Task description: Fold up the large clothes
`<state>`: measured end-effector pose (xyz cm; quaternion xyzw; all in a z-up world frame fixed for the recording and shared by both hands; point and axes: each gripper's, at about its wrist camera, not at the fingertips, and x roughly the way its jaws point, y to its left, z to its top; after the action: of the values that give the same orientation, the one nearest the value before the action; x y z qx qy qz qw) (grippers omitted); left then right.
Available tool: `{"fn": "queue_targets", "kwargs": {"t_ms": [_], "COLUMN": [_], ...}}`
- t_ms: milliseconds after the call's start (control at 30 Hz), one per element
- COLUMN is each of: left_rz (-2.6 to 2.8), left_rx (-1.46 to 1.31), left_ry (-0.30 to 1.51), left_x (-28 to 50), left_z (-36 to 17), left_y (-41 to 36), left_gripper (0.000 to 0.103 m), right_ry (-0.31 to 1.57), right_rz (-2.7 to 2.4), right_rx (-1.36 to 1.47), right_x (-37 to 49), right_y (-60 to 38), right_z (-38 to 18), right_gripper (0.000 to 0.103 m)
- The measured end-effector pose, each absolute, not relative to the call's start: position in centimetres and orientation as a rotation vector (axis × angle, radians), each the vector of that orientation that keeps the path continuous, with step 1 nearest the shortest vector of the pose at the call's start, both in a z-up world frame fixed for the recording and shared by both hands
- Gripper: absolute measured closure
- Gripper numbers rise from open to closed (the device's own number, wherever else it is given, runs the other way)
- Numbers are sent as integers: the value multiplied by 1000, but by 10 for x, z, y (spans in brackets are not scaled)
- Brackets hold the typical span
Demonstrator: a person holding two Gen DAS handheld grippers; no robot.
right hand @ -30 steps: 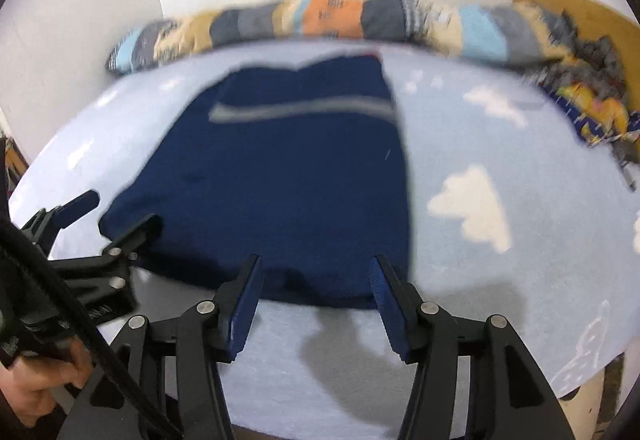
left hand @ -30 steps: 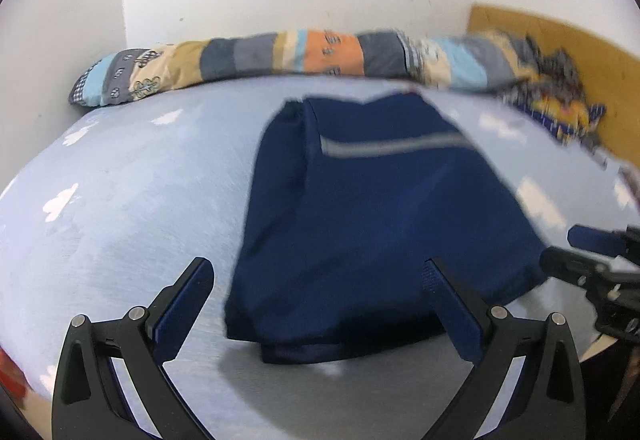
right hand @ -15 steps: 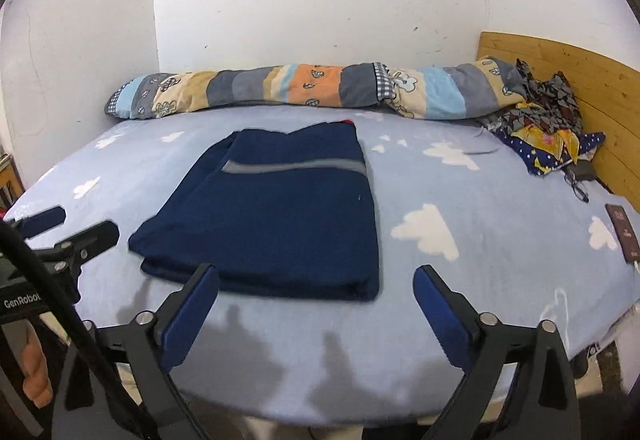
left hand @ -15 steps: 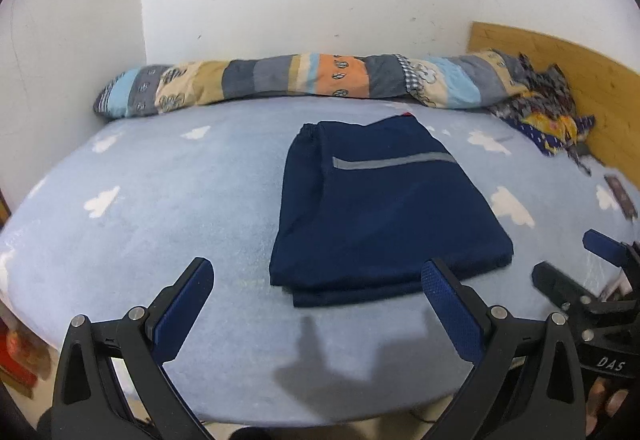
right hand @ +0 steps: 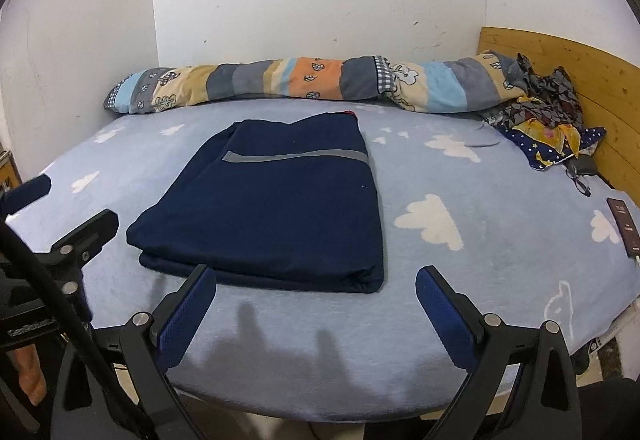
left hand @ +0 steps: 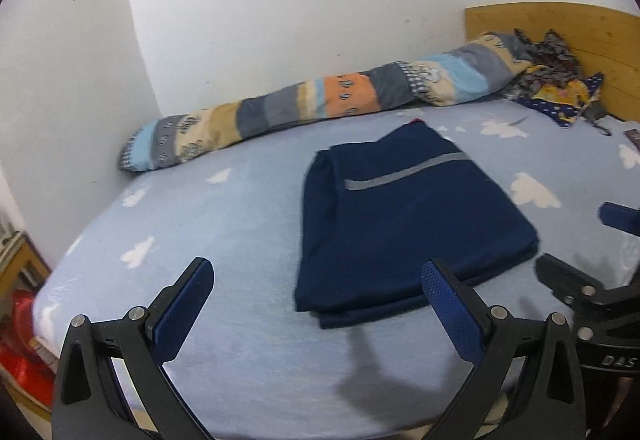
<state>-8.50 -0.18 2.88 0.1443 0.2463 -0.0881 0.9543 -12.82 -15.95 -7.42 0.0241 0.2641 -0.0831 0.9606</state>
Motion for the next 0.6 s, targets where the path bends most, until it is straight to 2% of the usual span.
{"fn": "queue_targets", "kwargs": {"t_ms": [267,600], "left_rz": [-162,-233], "left_rx": [291,206], "left_ry": [617,678], "left_x": [-75,-74], "left_z": [21,19], "left_y": [1,7], "left_gripper": [0,0], "right_ry": [527,531], "right_rz": [-171,-197], "right_rx": [40,45], "right_x": [-128,-131], "right_y": [-159,-164], "right_z": [-73,-73], "right_gripper": [1,1]}}
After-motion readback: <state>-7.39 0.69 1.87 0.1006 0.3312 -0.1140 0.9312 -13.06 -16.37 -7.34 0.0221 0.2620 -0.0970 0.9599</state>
